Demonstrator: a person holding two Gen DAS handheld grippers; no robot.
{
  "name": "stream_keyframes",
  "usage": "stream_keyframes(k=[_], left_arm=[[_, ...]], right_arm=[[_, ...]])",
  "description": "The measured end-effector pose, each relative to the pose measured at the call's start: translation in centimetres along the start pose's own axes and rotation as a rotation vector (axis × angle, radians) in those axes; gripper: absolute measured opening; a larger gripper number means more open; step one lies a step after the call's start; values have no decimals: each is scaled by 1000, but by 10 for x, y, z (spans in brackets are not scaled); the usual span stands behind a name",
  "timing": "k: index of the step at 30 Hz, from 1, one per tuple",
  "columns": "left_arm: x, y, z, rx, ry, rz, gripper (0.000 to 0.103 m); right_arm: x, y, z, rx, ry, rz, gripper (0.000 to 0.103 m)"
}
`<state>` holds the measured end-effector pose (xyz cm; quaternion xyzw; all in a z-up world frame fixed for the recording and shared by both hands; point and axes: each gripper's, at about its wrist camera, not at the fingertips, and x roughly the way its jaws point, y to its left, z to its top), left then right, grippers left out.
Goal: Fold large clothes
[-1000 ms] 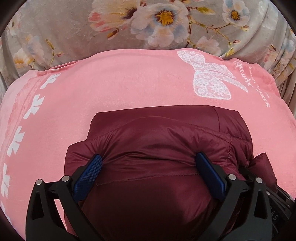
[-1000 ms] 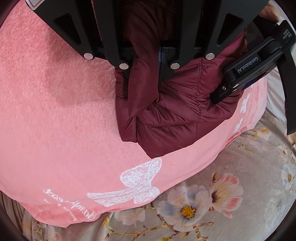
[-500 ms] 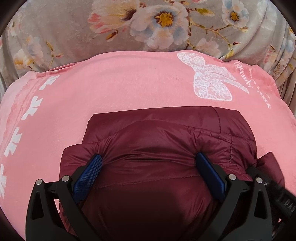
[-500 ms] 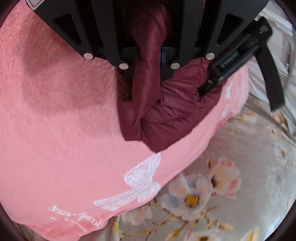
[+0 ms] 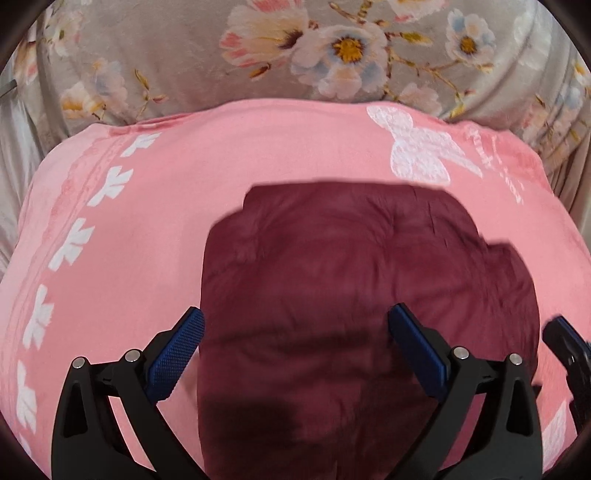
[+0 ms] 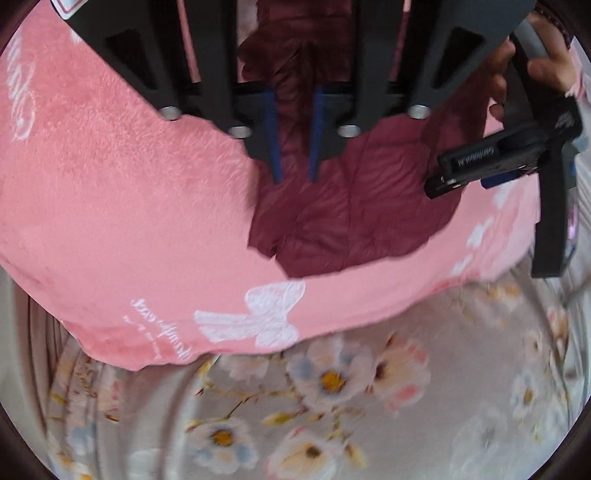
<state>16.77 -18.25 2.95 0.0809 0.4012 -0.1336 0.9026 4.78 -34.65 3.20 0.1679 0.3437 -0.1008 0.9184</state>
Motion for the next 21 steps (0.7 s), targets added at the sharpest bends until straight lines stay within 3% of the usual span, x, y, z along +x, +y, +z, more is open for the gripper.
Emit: stream_keyframes(k=[4, 7, 12, 21], left_arm=[[-10, 3, -27, -19, 36, -42, 98], [-11, 4, -40, 6, 32, -22, 98], [-7, 2, -49, 19, 24, -9, 98], [-2, -1, -60, 22, -21, 17, 98]], right_arm=[[10, -3, -23, 4, 91, -35, 3], [14, -17, -47, 49, 131, -24, 2], [13, -29, -65, 102, 116, 4, 0], [15, -12, -76, -5, 59, -110, 0]])
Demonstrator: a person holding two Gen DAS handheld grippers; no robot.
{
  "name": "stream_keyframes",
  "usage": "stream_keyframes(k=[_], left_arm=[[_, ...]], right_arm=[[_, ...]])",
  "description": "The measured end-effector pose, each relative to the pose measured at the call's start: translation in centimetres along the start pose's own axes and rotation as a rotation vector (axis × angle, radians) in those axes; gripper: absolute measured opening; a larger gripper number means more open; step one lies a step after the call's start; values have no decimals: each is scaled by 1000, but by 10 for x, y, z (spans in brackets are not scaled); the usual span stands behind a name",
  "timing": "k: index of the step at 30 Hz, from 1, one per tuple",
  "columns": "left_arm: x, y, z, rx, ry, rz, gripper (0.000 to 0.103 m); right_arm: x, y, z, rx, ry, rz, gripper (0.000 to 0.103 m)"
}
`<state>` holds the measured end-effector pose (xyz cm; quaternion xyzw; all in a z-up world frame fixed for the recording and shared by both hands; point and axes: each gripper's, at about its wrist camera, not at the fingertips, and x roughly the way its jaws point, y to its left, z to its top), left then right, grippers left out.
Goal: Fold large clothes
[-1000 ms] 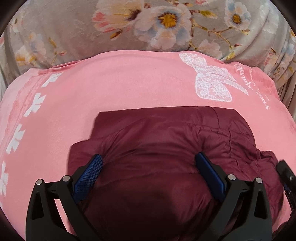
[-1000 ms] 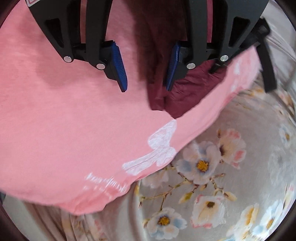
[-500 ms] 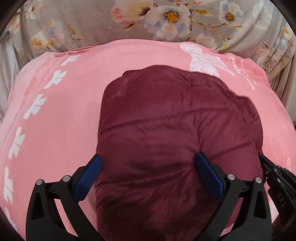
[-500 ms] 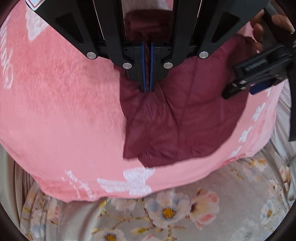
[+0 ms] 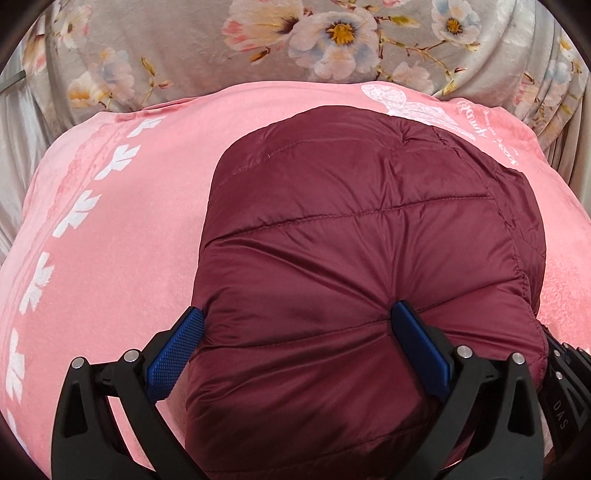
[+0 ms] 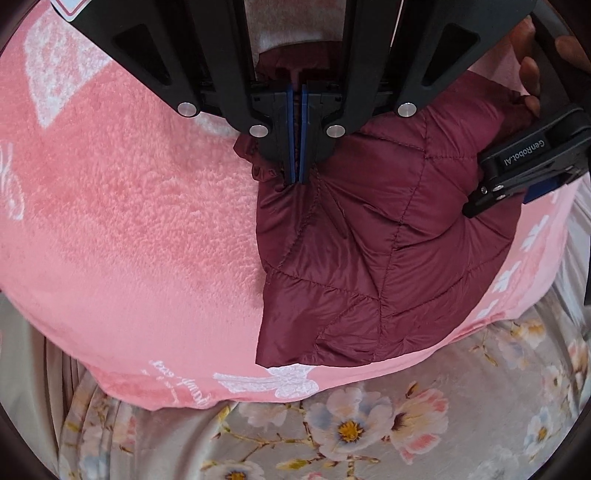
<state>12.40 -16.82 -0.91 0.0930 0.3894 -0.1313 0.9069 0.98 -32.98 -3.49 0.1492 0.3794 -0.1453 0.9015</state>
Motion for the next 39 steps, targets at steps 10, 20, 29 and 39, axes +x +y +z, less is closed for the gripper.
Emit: stream_keyframes(k=[10, 20, 29, 39], left_arm=[[-5, 12, 4, -6, 48, -33, 98], [13, 95, 30, -310, 185, -279, 98], [53, 83, 49, -368, 281, -424, 98], [65, 68, 48, -302, 225, -363, 98]], right_arm=[[-18, -15, 11, 65, 38, 85, 7], [-21, -38, 53, 150, 56, 232, 72], [41, -48, 61, 318, 183, 388, 74], [53, -36, 52, 293, 95, 431, 77]])
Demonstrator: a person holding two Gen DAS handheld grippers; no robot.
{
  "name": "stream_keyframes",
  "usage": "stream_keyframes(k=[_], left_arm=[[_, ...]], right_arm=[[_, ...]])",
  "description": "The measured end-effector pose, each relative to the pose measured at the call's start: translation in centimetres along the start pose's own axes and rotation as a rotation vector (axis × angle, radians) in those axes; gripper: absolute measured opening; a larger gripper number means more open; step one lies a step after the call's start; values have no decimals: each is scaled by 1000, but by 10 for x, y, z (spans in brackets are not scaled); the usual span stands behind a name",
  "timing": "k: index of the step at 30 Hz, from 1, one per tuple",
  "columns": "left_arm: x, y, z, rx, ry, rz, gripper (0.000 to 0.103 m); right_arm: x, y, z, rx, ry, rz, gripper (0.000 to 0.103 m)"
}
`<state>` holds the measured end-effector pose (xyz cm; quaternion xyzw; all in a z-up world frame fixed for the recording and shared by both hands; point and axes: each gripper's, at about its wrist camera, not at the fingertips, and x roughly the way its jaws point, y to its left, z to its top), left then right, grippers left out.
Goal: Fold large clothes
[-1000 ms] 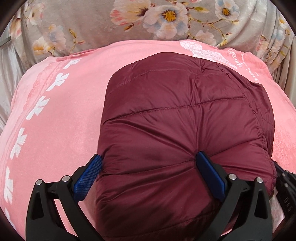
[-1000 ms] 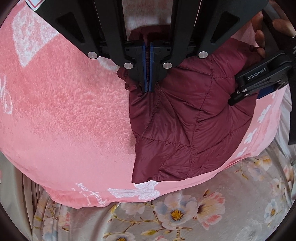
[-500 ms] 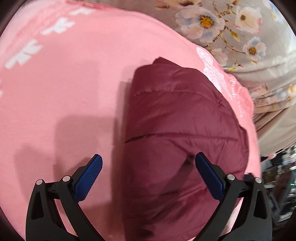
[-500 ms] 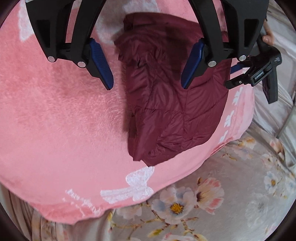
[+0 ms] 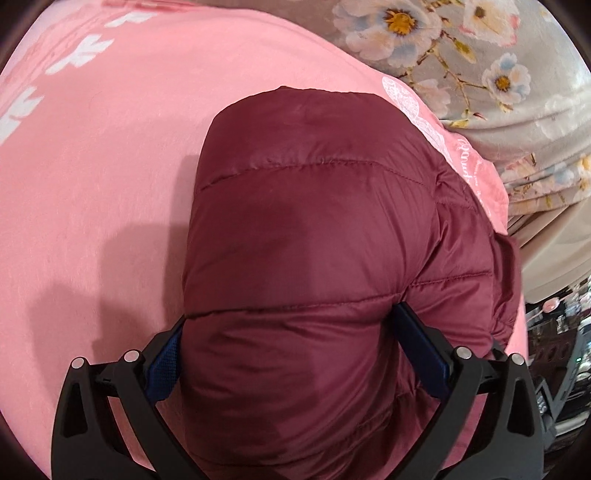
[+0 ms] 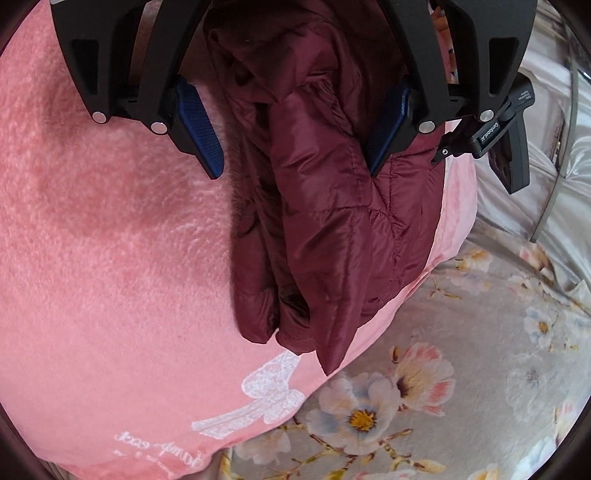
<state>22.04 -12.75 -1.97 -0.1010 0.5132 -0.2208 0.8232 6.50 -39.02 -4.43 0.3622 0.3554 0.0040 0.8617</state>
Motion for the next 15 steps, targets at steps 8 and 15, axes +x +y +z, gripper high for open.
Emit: stream_keyframes(k=[8, 15], left_arm=[[1, -7, -6, 63, -59, 50, 98], [2, -7, -7, 74, -78, 50, 98]], right_arm=[[5, 3, -2, -58, -15, 30, 70], [8, -4, -1, -26, 3, 129, 48]])
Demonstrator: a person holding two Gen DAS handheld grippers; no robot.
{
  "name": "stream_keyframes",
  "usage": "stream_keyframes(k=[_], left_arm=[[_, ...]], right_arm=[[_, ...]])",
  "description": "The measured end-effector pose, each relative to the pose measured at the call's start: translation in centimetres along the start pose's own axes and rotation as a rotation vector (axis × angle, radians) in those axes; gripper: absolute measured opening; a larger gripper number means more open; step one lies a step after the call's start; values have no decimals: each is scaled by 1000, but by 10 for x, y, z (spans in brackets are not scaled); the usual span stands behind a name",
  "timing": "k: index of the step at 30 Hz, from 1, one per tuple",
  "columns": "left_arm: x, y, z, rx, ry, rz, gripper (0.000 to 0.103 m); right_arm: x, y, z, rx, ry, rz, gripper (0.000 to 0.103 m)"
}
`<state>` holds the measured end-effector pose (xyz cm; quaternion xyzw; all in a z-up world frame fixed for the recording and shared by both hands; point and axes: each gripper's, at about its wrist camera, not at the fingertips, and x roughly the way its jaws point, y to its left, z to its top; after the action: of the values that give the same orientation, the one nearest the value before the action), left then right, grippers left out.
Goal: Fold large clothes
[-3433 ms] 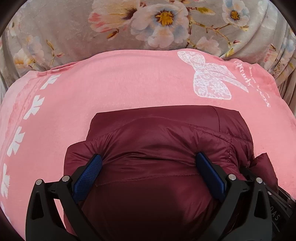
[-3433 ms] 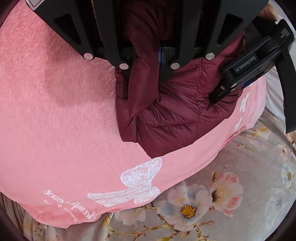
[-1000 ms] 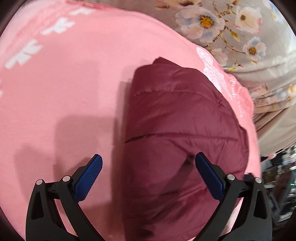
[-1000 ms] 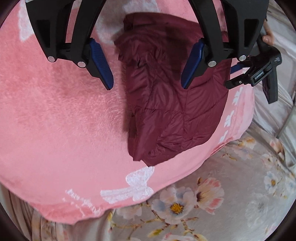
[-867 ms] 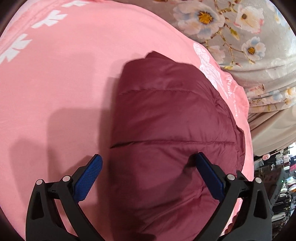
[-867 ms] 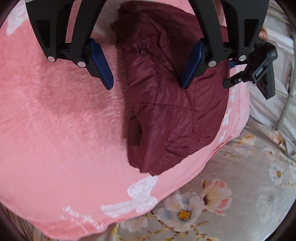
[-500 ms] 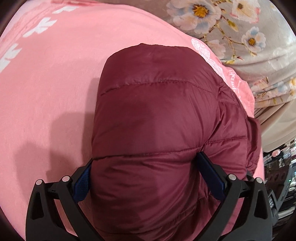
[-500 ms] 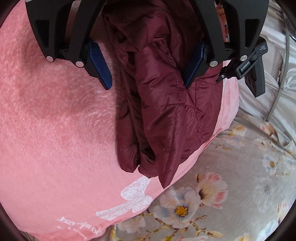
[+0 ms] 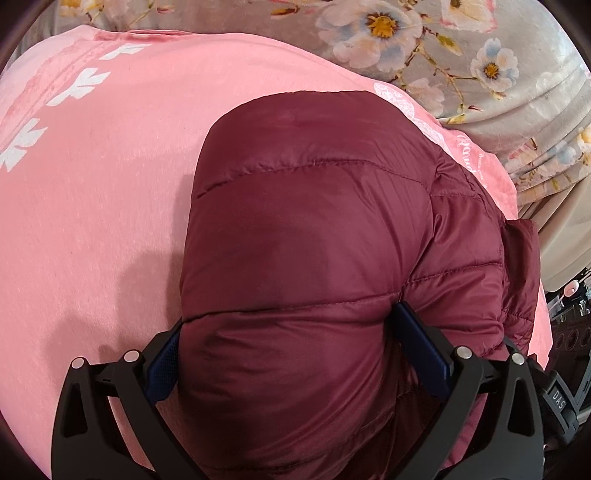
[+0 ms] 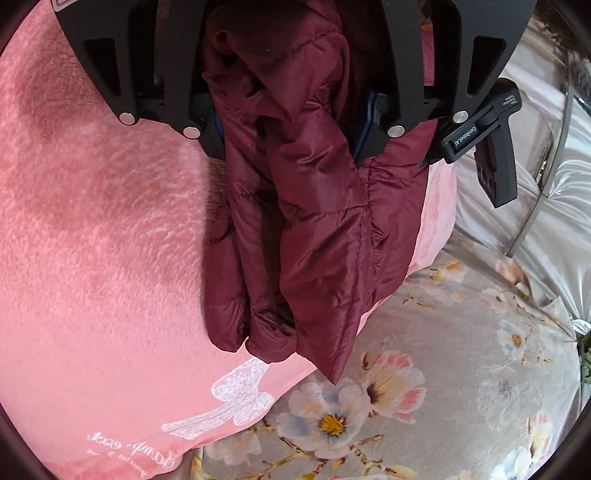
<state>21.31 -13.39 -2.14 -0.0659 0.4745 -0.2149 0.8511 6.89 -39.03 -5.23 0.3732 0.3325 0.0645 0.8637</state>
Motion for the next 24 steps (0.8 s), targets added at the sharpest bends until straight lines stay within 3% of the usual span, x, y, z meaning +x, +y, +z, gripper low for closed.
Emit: stream_keyframes(k=[5, 7, 9, 13, 19, 24], left_arm=[[-2, 3, 0, -5, -1, -26, 94], [-12, 7, 0, -18, -5, -68, 76], [-27, 10, 0, -15, -2, -125, 63], [-61, 8, -7, 20, 6, -226, 45], [-123, -22, -30, 137, -73, -290, 39], [-203, -49, -42, 235, -223, -340, 39]], right_arm=[[-8, -3, -3, 36, -29, 43, 31], [-17, 4, -7, 37, -46, 31, 24], [-25, 11, -14, 40, -60, 29, 22], [-57, 27, -41, 40, -86, 28, 20], [-122, 59, -66, -7, -178, 24, 19], [-181, 109, -72, -107, -313, 48, 19]])
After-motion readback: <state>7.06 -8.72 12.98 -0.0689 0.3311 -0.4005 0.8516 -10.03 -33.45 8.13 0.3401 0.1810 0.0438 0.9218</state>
